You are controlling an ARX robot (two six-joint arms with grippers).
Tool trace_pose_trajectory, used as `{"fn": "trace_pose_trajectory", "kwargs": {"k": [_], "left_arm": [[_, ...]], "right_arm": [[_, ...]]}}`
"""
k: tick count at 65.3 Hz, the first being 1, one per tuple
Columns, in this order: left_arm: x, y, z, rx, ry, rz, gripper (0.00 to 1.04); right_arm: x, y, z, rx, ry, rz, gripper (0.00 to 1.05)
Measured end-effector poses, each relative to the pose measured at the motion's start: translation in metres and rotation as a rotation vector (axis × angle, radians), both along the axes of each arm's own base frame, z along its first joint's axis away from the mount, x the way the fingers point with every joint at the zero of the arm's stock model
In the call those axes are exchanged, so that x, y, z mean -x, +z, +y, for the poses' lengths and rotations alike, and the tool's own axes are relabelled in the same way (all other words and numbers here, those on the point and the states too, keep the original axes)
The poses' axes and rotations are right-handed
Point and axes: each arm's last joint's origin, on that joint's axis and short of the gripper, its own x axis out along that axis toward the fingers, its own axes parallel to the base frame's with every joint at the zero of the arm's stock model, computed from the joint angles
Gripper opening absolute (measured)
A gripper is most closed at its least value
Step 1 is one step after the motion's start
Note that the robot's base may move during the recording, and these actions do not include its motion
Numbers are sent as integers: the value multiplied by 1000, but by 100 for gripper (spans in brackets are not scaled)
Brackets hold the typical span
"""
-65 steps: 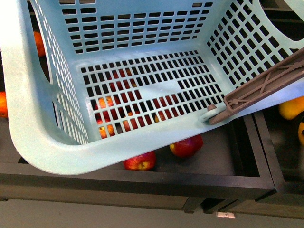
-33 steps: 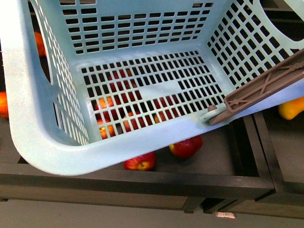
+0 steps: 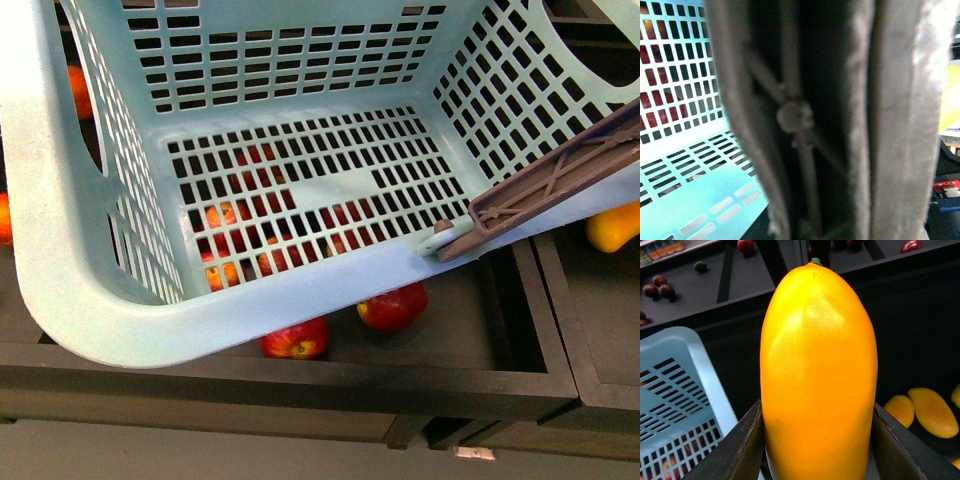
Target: Pick mango and avocado into basket
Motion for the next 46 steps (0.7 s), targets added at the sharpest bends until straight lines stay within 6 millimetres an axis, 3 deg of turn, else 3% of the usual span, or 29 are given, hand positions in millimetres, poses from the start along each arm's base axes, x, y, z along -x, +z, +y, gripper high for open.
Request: {"fn": "trace_pose_trajectory", "kwargs": {"k": [30,46], "left_arm": [[0,0,0,0,0,0,14],[0,0,0,0,1,0,14]], "right_arm": [[-13,-10,79,-8,130,54,50],[-16,-21,93,0,142,92,50]]}}
